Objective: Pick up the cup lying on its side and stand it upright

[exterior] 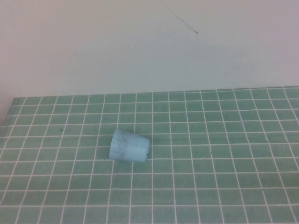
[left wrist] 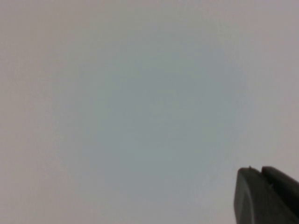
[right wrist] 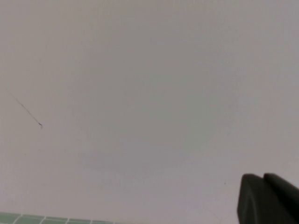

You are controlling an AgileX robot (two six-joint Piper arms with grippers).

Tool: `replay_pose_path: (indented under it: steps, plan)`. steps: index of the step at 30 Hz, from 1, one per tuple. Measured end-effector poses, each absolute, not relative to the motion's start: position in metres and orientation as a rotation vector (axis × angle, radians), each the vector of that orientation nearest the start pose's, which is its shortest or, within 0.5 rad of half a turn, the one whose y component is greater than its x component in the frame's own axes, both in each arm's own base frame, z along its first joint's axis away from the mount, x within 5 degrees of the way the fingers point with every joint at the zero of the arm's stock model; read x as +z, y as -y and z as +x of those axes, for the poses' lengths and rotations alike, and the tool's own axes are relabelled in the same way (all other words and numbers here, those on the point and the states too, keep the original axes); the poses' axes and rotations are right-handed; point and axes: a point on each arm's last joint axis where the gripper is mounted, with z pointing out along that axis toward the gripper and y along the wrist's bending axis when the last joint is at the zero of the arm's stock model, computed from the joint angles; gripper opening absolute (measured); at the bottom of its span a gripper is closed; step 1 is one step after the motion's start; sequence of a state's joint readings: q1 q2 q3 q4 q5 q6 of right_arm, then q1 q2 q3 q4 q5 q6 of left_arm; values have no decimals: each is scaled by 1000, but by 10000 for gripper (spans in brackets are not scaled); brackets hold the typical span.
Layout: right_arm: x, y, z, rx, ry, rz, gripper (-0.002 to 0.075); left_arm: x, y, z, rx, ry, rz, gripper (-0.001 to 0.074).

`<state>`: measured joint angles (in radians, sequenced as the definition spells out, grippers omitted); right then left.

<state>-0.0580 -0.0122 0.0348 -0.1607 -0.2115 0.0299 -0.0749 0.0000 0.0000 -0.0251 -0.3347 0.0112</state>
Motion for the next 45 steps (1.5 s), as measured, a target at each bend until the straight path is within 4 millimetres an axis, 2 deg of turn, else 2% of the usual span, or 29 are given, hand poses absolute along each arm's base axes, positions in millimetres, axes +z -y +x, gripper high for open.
replay_pose_path:
  steps: [7, 9, 12, 19, 22, 23, 28, 30, 32, 34, 37, 40, 45]
  plan:
    - [223, 0, 53, -106, -1270, -55, -3, 246, 3, 47, -77, -1112, 24, -1]
    - [227, -1, 52, -100, -1225, -57, -3, 246, 3, 47, -124, -1107, -5, -1]
    - [231, -2, 50, 7, -1177, 7, -3, 246, 2, 47, -273, -1107, -102, -1]
    - [234, -2, 50, 13, -1156, 3, -3, 245, 2, 47, -293, -1115, -120, -1]
    - [242, -3, 48, 29, -1149, 5, -2, 247, 2, 47, -338, -1109, -147, -1]
    - [247, -3, 47, 23, -1151, -4, -2, 249, 2, 48, -341, -1157, -153, -1]
    - [280, -2, 39, -41, -1181, -13, -1, 289, 3, 35, -335, -1310, -155, -1]
    - [289, 1, 35, -63, -1234, 18, -1, 296, 3, 33, -324, -1360, -152, -1]
    - [291, 5, 33, -91, -1331, 58, -1, 291, 3, 37, -319, -1399, -154, -1]
    - [287, 9, 33, -145, -1448, 74, -1, 283, 5, 42, -365, -1456, -196, -1]
    - [271, 14, 38, -257, -1672, 30, -1, 276, 10, 49, -491, -1635, -296, -1]
    - [267, 11, 46, -209, -1757, -4, -2, 275, 20, 60, -622, -1838, -358, -1]
    - [260, -3, 61, -52, -1866, -154, -2, 287, 43, 93, -751, -2069, -158, -1]
